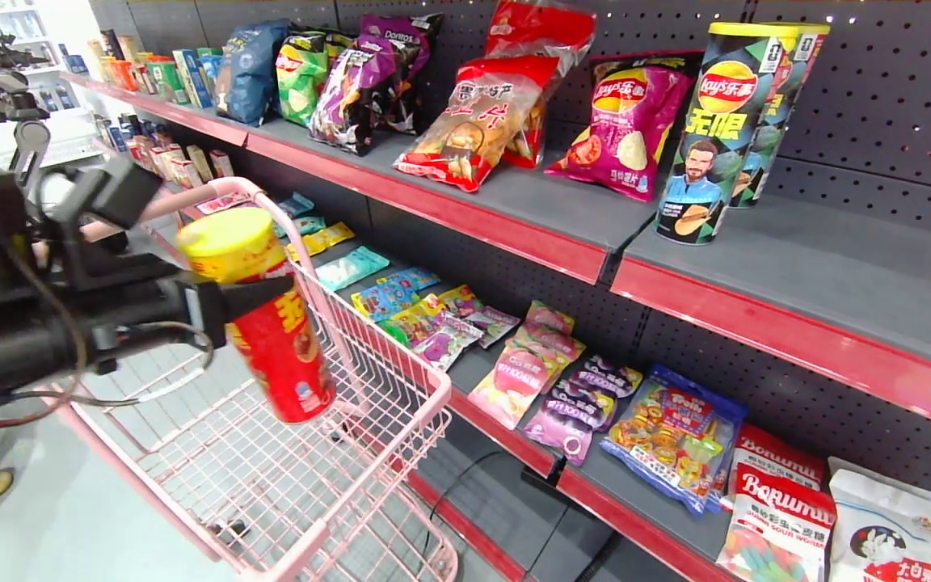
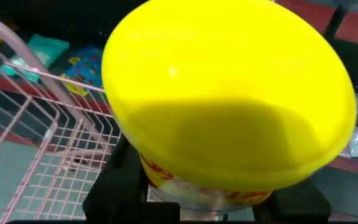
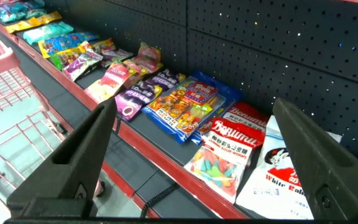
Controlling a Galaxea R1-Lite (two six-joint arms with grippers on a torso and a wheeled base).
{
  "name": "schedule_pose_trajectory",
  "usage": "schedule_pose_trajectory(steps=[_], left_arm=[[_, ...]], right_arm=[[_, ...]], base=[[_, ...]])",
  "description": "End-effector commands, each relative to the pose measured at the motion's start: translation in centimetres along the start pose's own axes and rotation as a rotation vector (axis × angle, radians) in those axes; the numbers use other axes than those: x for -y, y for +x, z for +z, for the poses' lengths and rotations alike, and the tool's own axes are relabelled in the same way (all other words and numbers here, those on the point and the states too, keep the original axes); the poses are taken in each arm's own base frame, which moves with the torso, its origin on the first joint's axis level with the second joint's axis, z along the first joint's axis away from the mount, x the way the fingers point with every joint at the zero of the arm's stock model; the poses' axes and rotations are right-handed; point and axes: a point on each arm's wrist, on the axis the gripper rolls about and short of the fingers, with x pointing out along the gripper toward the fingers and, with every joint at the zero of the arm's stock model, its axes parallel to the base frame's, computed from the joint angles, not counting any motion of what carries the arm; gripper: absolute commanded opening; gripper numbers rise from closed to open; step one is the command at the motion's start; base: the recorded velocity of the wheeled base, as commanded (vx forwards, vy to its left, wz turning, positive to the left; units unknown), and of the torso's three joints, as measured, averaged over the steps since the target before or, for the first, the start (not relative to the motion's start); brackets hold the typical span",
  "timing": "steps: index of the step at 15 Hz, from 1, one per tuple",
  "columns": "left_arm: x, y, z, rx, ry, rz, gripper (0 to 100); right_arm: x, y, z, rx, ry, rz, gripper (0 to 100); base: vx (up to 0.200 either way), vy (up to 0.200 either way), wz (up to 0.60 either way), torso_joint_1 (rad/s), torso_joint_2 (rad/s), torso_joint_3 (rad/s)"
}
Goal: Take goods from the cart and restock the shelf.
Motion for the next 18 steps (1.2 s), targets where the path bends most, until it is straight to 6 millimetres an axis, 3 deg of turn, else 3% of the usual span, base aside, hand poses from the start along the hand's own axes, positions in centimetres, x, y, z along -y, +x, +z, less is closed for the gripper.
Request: schedule_pose_trajectory(steps=[1,3,7,16,18], left_arm=[[5.5,-14.4,2.4,0.218,0.071,0.072,0],[6.7,-17.7,1.2,0.247,0.069,0.171,0],[7.7,-20.5,-2.7,0.256,0.064,0.252,0],[7.8,-20.9,-4.5,0.227,0.056,0.257,0],[7.8,-20.8,-4.8,0.221,0.054,0.258,0]], right_arm=[[0.0,0.0,0.0,0.000,0.001,0.000,100],[0.0,0.0,0.0,0.000,0.000,0.000,100],[0.0,0.0,0.0,0.000,0.001,0.000,100],[0.0,0.0,0.0,0.000,0.001,0.000,100],[0.0,0.0,0.0,0.002,0.004,0.000,100]], base=[[0.000,0.000,0.00,0.000,0.00,0.000],[0.000,0.000,0.00,0.021,-0.06,-0.040],[0.000,0.000,0.00,0.145,-0.43,-0.271],[0.000,0.000,0.00,0.213,-0.56,-0.344],[0.000,0.000,-0.60,0.139,-0.35,-0.198]])
